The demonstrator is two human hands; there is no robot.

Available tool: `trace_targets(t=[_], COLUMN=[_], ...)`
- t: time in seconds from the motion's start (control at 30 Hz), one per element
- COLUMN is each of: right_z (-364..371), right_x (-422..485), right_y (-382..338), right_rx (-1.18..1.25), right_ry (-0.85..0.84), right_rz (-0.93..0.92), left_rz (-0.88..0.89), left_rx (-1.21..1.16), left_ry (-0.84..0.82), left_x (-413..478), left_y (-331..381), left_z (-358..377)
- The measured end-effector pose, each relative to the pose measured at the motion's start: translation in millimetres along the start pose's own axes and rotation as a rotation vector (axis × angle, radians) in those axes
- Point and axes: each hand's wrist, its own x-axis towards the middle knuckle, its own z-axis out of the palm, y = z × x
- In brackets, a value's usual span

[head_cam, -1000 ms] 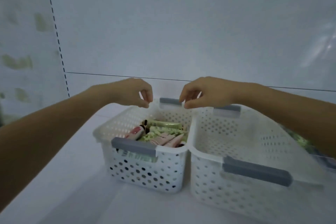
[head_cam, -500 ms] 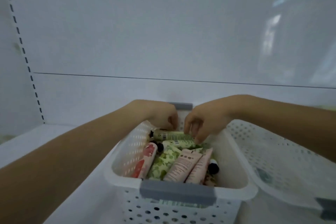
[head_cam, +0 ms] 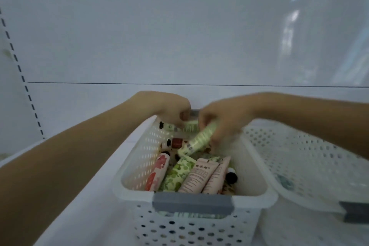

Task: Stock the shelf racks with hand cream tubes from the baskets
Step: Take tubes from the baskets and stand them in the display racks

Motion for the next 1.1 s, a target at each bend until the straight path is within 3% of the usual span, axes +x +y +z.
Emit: trace_targets(t=[0.1,0.23,0.4,0.63,0.9,1.0,1.1], right_z=[-34.3,-43.2,-39.1,-34.4,-14.4,-0.3,6.7], right_x=[-29.6,-58.9,-89.8,-148.7,-205.2,-216.2,-218.1], right_y=[10.9,44.7,80.3,133.0,207.0,229.7,240.7], right_rx=[0.241,0.749,1.144,1.238,1.394,1.632,1.624], right_ry=[0.224,0.350,0.517,0.688,0.850,0.879,0.911], right_rz=[-0.057,-0.078,-0.092,-0.094,0.002,-0.081,-0.138], left_rz=[-0.046,-0.056,-0.109,-0.125,-0.134,-0.200,-0.268], left_rx=[-0.172,-0.724,-0.823,-0.888,-1.007,-1.020,-1.162], left_ry=[0.131,0.254,0.391,0.629,0.602,0.660,0.708], left_x=[-12.1,-25.1,-22.0,3.2,48.9,60.9,67.7], left_y=[-3.4,4.6,36.3,115.8,221.5,254.1,282.5], left_z=[-16.9,-29.7,-50.8,-98.3,-124.9,-126.9,-126.4])
